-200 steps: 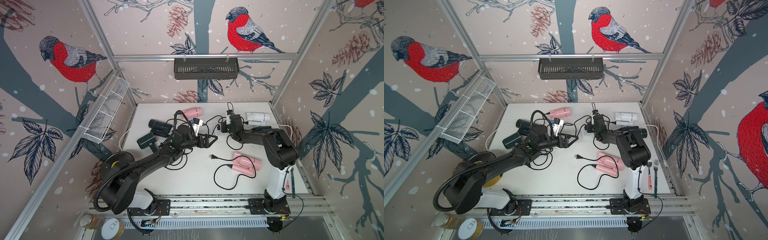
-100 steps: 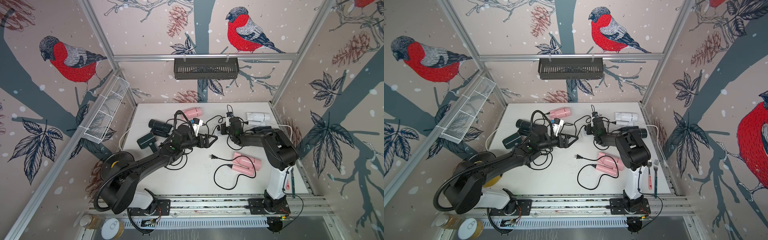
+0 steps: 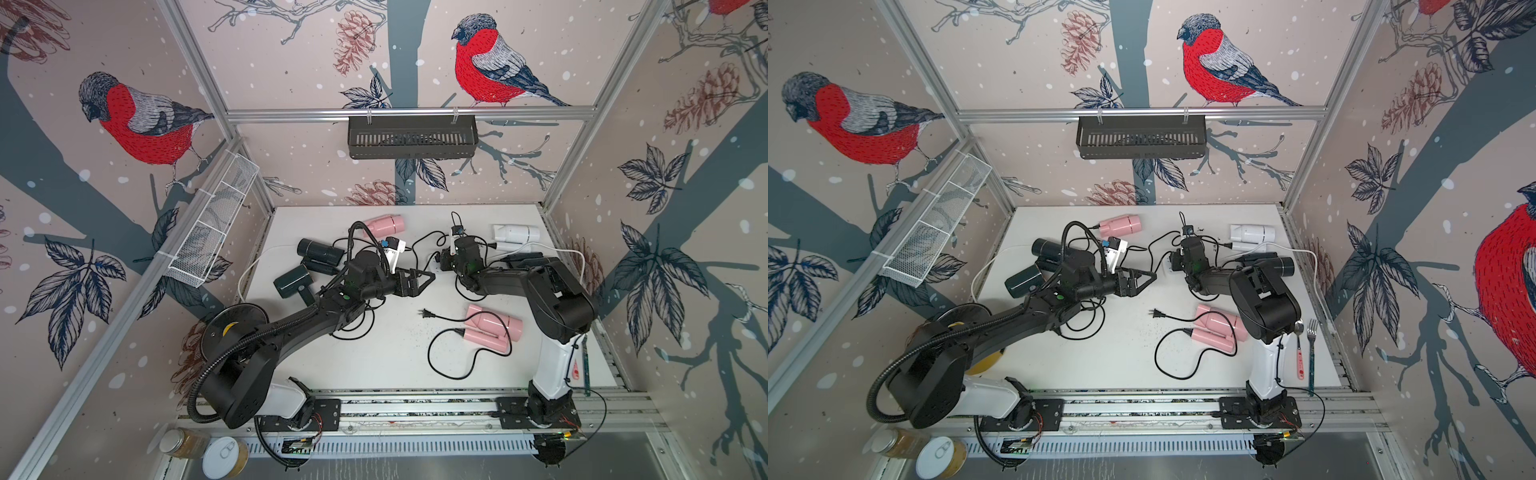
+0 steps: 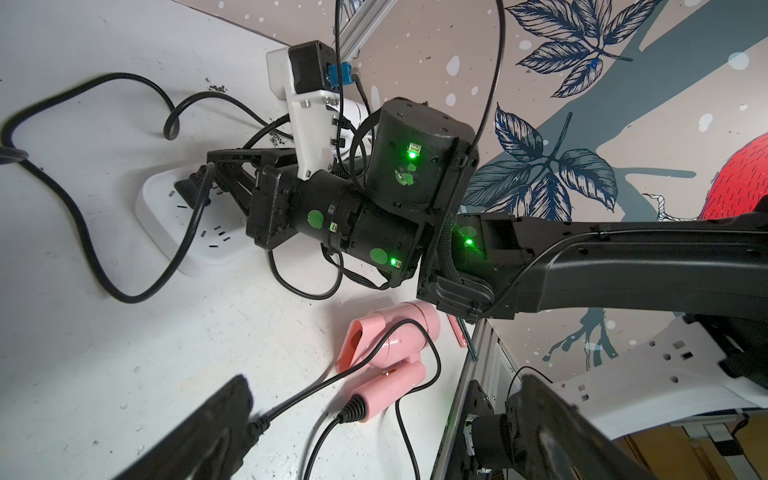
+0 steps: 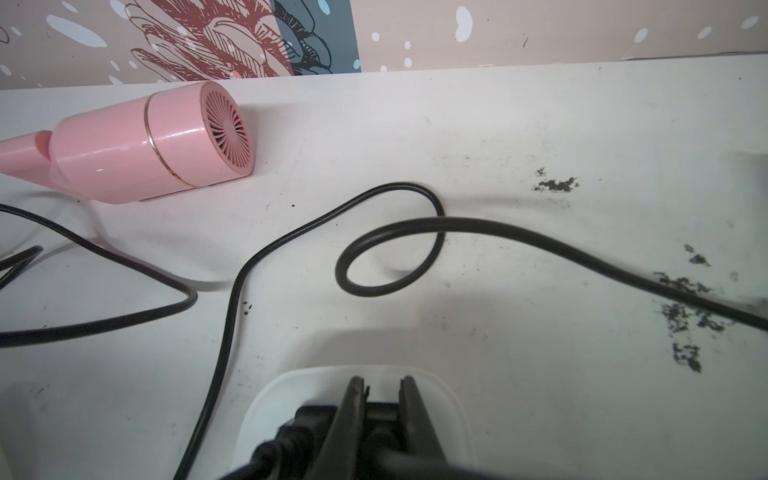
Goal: Charge the blow dryers
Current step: Insert the plug into the socket.
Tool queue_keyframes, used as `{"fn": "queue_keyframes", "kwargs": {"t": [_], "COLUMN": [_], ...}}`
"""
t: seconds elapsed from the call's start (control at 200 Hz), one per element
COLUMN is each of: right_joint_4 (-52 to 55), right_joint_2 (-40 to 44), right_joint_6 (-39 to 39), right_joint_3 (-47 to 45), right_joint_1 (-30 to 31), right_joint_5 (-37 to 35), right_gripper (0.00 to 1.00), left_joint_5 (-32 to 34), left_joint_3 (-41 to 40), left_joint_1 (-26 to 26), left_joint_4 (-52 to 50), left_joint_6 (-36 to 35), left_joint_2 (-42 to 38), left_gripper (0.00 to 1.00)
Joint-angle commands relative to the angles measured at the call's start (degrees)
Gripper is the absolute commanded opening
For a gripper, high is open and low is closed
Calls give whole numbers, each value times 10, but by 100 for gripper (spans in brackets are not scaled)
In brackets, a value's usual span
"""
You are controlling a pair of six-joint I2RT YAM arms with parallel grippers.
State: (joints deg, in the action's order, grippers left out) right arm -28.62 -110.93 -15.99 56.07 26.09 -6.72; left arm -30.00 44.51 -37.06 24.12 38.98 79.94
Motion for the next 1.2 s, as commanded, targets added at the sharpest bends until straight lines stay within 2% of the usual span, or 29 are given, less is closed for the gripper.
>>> {"fn": "queue_keyframes", "kwargs": {"t": [0.0, 0.285, 0.42, 0.665, 0.891, 1.196], "right_joint_4": [41, 40, 34, 32, 37, 74], "right_joint_2": [-10, 3, 11, 27, 46, 59], "right_joint_6": [22, 27, 28, 7, -20, -25], "right_joint_3": [-1, -11, -15, -18, -16, 2], "right_joint_1": [11, 15, 9, -6, -34, -60], "right_joint_5": [-56, -52, -8, 40, 133, 206], "right_gripper": [8, 10, 13, 25, 36, 39], "left_joint_5": [-10, -10, -10, -8, -8, -8], "left_joint_3": [-3, -4, -3, 0, 0, -4], "left_joint_1": [-1, -2, -3, -5, -4, -4], "left_joint_4": [30, 28, 31, 24, 23, 28], "left_joint_6": [0, 0, 1, -3, -4, -3], "left_joint_2": [-5, -6, -4, -8, -8, -8], "left_gripper": [100, 100, 100, 100, 100, 100]}}
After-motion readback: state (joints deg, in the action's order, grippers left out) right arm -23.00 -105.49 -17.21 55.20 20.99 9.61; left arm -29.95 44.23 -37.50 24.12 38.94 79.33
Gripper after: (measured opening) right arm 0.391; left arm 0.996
